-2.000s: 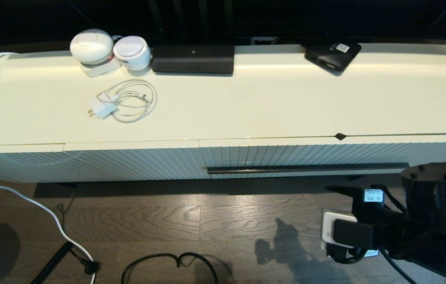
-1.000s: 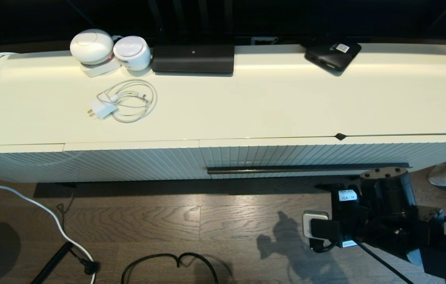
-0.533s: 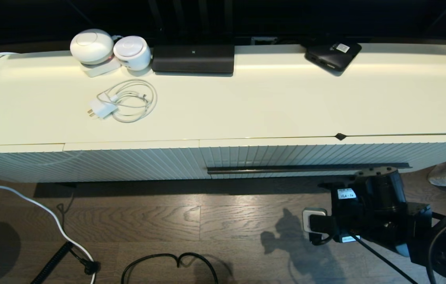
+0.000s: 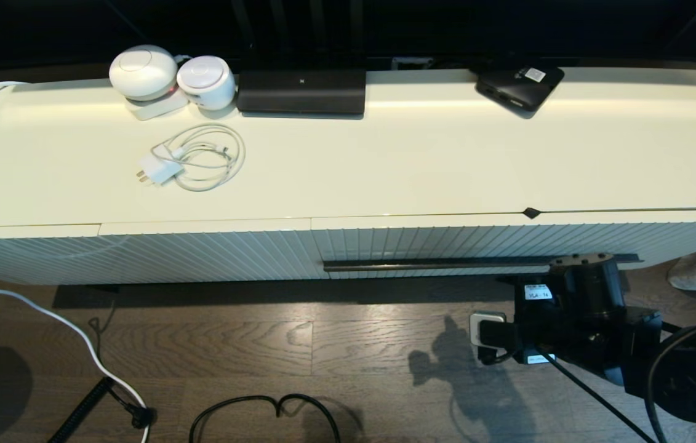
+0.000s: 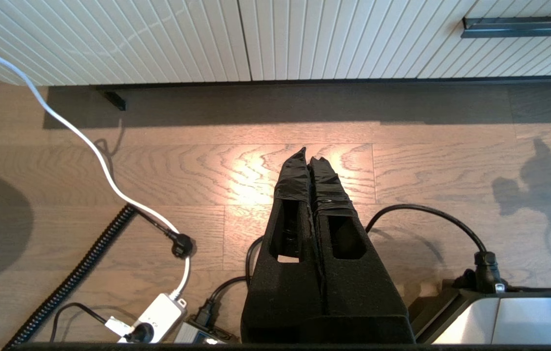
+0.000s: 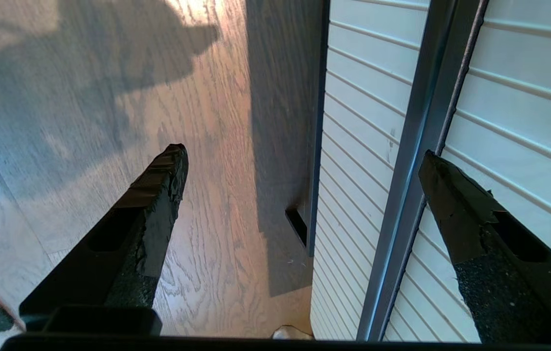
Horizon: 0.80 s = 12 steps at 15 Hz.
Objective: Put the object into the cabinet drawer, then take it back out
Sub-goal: Open the drawer
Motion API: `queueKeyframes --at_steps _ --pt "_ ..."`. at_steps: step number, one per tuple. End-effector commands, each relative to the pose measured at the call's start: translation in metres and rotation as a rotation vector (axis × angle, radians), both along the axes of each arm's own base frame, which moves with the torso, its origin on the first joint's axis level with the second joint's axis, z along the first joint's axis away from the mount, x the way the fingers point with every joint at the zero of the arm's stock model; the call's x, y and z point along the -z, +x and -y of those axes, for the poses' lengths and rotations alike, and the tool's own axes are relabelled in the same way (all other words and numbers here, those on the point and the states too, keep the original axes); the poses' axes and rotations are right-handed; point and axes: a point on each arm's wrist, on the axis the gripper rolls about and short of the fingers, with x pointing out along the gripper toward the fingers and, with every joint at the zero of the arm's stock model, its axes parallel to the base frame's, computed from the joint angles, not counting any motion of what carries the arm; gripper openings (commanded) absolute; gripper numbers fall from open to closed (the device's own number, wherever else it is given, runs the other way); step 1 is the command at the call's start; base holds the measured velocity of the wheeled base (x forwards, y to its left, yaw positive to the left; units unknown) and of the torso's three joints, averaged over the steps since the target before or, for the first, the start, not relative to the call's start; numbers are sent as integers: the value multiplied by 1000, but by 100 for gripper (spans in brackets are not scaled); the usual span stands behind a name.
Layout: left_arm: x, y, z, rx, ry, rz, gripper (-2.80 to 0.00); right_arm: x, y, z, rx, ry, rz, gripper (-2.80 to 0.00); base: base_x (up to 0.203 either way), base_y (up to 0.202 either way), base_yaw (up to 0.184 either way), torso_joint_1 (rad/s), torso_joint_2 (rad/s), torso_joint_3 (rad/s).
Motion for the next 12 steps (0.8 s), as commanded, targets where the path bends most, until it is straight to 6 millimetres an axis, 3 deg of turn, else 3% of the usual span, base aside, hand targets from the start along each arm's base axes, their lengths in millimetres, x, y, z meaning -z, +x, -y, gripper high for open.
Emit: queueKeyframes --at_steps 1,12 --pt "0 0 0 0 -1 3 -280 2 8 0 8 -5 3 0 0 0 0 0 0 0" --pt "0 0 0 0 -1 3 -280 5 32 -5 47 63 14 0 0 0 0 0 0 0"
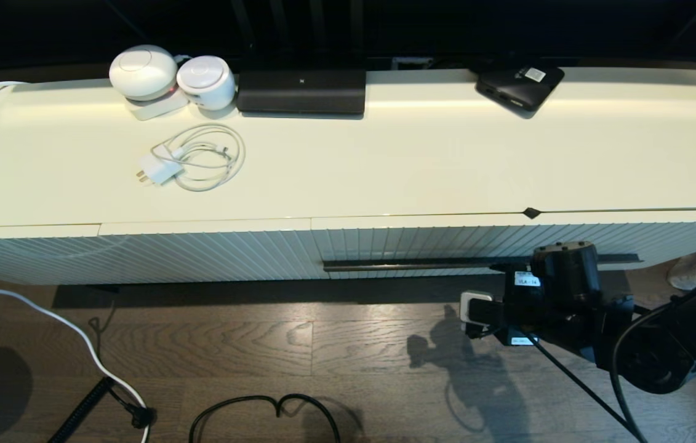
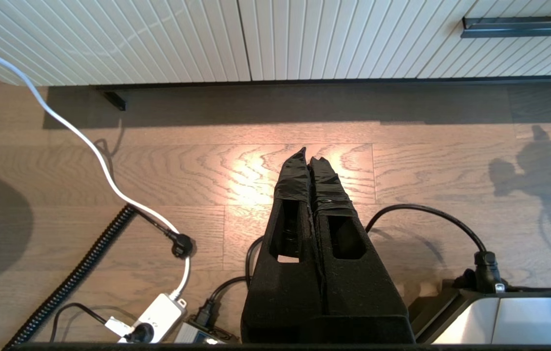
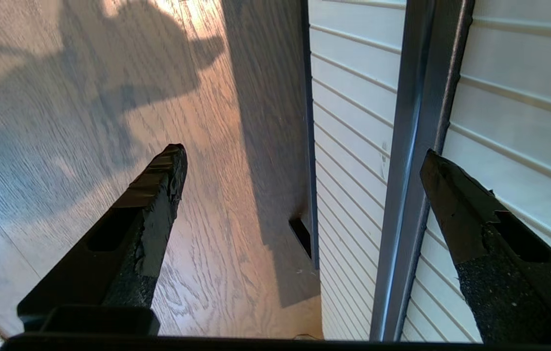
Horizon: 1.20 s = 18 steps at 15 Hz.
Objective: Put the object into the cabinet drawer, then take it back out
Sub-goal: Open the drawer
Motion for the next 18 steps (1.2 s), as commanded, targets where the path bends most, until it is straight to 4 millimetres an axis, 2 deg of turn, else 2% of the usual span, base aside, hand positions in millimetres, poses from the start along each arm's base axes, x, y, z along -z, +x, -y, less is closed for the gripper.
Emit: queueKeyframes --at_steps 1,6,18 --pt "0 0 0 0 -1 3 -280 1 5 -2 -2 -4 6 0 0 0 0 0 0 0" --pt "0 0 0 0 -1 2 -280 5 7 -1 4 -7 -4 0 0 0 0 0 0 0" --pt "0 0 0 0 -1 2 -280 16 -3 3 1 -23 -56 0 0 0 0 0 0 0"
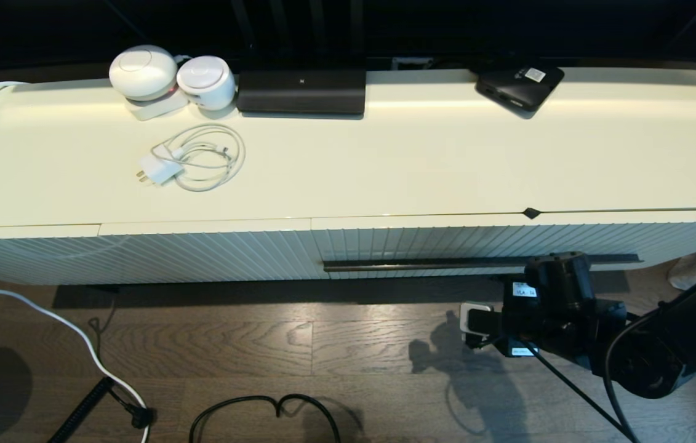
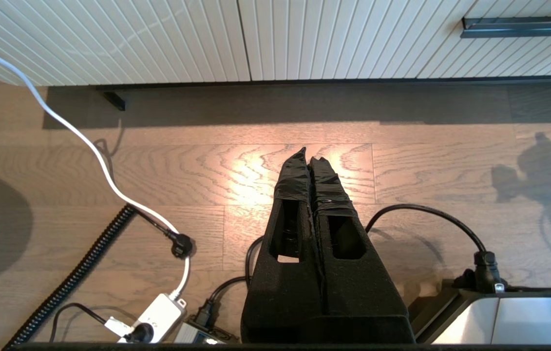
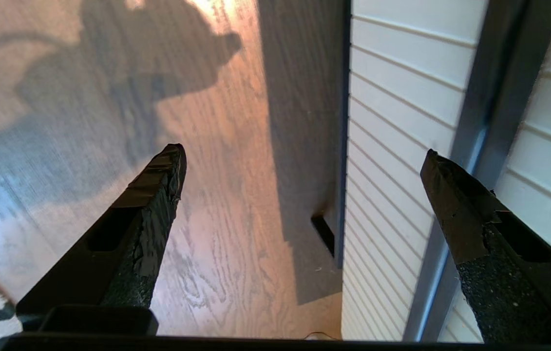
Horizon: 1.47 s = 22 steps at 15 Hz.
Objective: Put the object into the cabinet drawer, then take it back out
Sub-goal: Open the drawer
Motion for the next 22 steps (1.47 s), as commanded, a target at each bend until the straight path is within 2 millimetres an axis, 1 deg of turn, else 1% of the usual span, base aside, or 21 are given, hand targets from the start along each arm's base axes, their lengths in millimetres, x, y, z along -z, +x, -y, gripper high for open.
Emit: queueKeyframes --at_steps 1,8,10,13,15,19,21,22 --pt "0 0 0 0 0 3 -280 2 -3 1 -5 -8 -8 0 0 0 0 0 0 0" --pt "0 0 0 0 1 3 -280 -2 -16 2 -26 -3 -14 0 0 0 0 0 0 0" --pt "0 0 0 0 0 2 -280 1 -20 3 -29 -7 -27 0 0 0 0 0 0 0" --pt "0 0 0 0 0 2 -280 -1 -21 3 -27 1 -24 0 0 0 0 0 0 0" --pt "0 0 0 0 0 2 -280 -15 -25 2 -16 51 17 0 0 0 0 0 0 0" --pt "0 0 0 0 0 3 -280 -44 -32 1 -64 110 102 0 0 0 0 0 0 0" --pt "0 0 0 0 1 3 -280 -54 -32 2 -71 129 128 0 0 0 0 0 0 0" --pt "0 0 0 0 0 3 -280 -54 -31 1 -81 139 127 0 0 0 0 0 0 0"
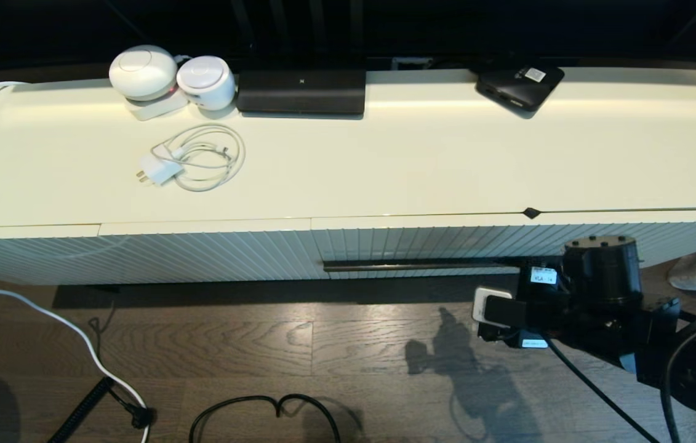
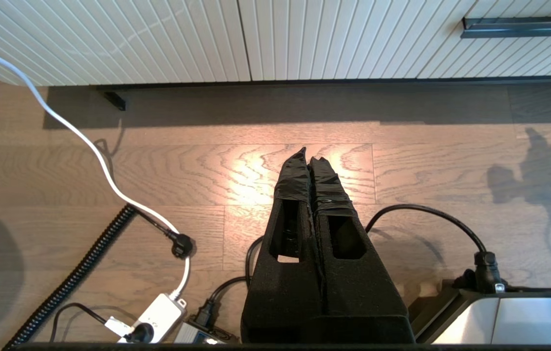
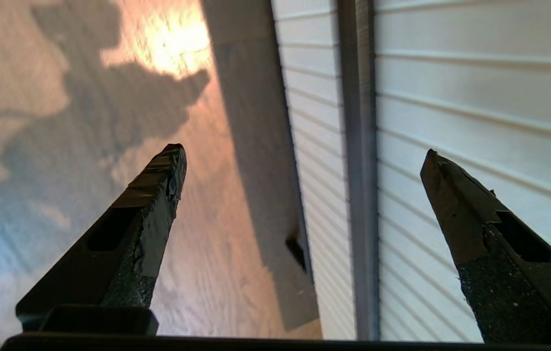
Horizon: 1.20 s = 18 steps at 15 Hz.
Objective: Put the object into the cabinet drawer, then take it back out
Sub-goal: Open the drawer
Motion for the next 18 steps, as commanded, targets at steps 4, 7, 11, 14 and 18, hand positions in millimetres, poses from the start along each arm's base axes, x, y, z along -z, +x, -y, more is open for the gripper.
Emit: queueKeyframes --at_steps 4,7,11,14,18 --pt "0 0 0 0 0 3 -280 3 5 1 -40 20 -12 0 0 0 0 0 0 0" --pt "0 0 0 0 0 2 -280 14 10 0 -39 5 -43 0 0 0 0 0 0 0" --pt "0 0 0 0 0 3 -280 21 24 -2 -35 5 -17 0 0 0 0 0 0 0" --pt "0 0 0 0 0 3 -280 22 34 -1 -33 -7 2 0 0 0 0 0 0 0" --pt "0 0 0 0 0 3 -280 26 38 -1 -44 -38 12 0 0 0 0 0 0 0"
